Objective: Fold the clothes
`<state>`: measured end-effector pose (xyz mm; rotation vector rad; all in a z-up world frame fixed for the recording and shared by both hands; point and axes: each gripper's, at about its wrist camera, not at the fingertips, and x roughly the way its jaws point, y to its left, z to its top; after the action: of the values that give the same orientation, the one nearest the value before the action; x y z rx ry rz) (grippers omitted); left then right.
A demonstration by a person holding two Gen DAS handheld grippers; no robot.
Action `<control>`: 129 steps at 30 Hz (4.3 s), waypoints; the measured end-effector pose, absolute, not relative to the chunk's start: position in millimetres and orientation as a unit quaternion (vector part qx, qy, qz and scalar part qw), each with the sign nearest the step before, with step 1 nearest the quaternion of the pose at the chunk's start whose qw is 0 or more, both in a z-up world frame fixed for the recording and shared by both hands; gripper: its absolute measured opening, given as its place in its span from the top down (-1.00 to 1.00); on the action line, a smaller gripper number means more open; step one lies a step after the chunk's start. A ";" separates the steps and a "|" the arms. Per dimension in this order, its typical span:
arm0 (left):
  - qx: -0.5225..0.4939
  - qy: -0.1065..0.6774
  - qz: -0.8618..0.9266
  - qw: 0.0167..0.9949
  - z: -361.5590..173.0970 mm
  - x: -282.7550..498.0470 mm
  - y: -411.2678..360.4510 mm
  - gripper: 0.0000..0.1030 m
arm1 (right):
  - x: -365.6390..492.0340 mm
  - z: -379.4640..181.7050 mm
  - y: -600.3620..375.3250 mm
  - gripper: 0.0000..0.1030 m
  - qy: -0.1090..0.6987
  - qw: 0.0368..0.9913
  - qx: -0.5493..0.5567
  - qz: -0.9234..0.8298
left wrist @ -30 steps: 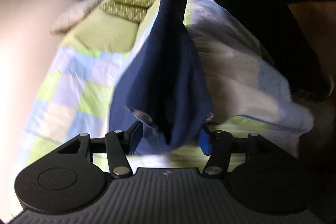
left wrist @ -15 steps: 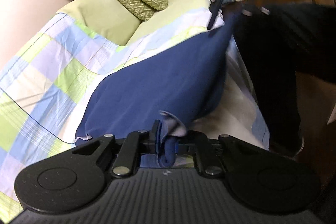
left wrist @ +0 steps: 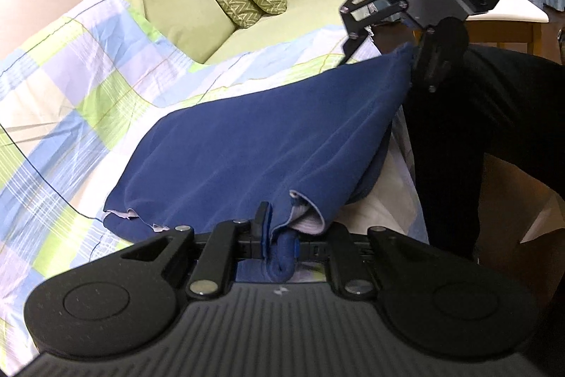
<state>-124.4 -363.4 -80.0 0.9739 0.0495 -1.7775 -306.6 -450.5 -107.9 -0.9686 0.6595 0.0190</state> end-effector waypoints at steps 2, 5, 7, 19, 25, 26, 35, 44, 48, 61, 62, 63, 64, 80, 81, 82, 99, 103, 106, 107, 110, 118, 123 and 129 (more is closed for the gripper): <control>0.409 0.024 -0.744 0.528 -78.9 -123.3 -362.1 0.76 | -304.4 -108.1 -450.5 0.14 0.294 0.830 -0.475 0.009; 0.413 0.023 -0.742 0.528 -78.6 -123.5 -361.0 0.76 | -307.1 -106.2 -452.1 -0.22 0.266 0.824 -0.500 -0.003; 0.413 0.021 -0.742 0.528 -79.9 -124.3 -361.3 0.76 | -308.3 -103.4 -456.9 -0.45 0.260 0.831 -0.492 -0.012; 0.427 0.000 -0.728 0.537 -87.2 -133.7 -356.7 0.77 | -293.8 -93.1 -450.2 0.60 0.275 0.842 -0.463 0.015; 0.437 0.004 -0.722 0.536 -98.8 -151.2 -338.8 0.81 | -294.9 -84.3 -441.9 0.76 0.309 0.867 -0.390 -0.007; 0.435 0.008 -0.725 0.535 -97.3 -153.0 -332.3 0.81 | -297.9 -83.4 -436.6 0.76 0.311 0.867 -0.389 -0.004; 0.404 0.054 -0.753 0.516 -54.2 -139.5 -326.9 0.81 | -311.1 -32.1 -422.1 0.77 0.336 0.877 -0.339 0.062; 0.324 0.182 -0.784 0.498 1.5 -38.3 -438.0 0.79 | -247.5 40.6 -578.5 0.77 0.362 0.924 -0.039 0.117; 0.289 0.255 -0.784 0.486 -11.3 12.0 -494.4 0.77 | -211.3 25.1 -667.5 0.77 0.356 0.916 0.126 0.136; 0.163 0.397 -0.736 0.524 -107.0 90.5 -541.9 0.31 | -177.7 -134.5 -789.0 0.57 0.285 0.857 0.422 0.074; 0.149 0.401 -0.734 0.528 -108.8 91.5 -538.6 0.31 | -182.9 -136.6 -787.0 0.55 0.273 0.857 0.431 0.068; 0.136 0.401 -0.733 0.532 -110.8 92.6 -531.6 0.41 | -189.9 -138.6 -785.0 0.54 0.259 0.858 0.439 0.059; 0.125 0.402 -0.733 0.535 -112.5 93.0 -526.5 0.52 | -193.2 -140.0 -784.4 0.51 0.251 0.859 0.443 0.052; 0.116 0.392 -0.708 0.576 -118.8 121.1 -571.1 0.75 | -170.1 -140.2 -808.1 0.83 0.226 0.857 0.462 -0.003; 0.114 0.401 -0.704 0.574 -125.1 123.7 -572.9 0.65 | -168.1 -150.1 -810.3 0.83 0.233 0.850 0.472 -0.009; 0.106 0.411 -0.700 0.574 -132.0 127.1 -574.3 0.58 | -167.3 -157.8 -811.7 0.82 0.236 0.845 0.480 -0.012; 0.083 0.358 -0.692 0.621 -112.0 131.5 -582.2 0.85 | -167.8 -135.1 -811.8 0.83 0.194 0.873 0.448 -0.020; 0.104 0.382 -0.672 0.626 -136.1 135.7 -590.7 0.75 | -160.2 -162.2 -817.5 0.86 0.218 0.854 0.472 -0.034; 0.105 0.384 -0.662 0.635 -131.8 137.3 -587.3 0.44 | -160.7 -170.9 -818.9 0.87 0.224 0.846 0.482 -0.040; 0.109 0.384 -0.656 0.640 -129.1 138.1 -585.8 0.40 | -162.5 -169.5 -818.2 0.86 0.224 0.847 0.480 -0.042; 0.125 0.380 -0.632 0.664 -118.5 139.9 -578.3 0.32 | -168.0 -156.5 -815.2 0.78 0.226 0.854 0.465 -0.067; 0.155 0.305 -0.622 0.704 -66.7 102.3 -527.1 0.42 | -213.9 -77.6 -758.2 0.57 0.219 0.908 0.300 -0.195; 0.191 0.257 -0.675 0.665 -62.9 31.6 -525.3 0.42 | -223.1 -59.8 -688.8 0.57 0.204 0.932 0.252 -0.161; 0.266 0.223 -0.675 0.651 -102.5 -8.5 -530.1 0.40 | -177.6 -86.8 -619.2 0.75 0.286 0.947 0.089 -0.113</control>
<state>-8.5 -530.1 -102.5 0.6039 0.5074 -1.5336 -177.6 -619.2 -86.8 0.1807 0.5828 -0.2309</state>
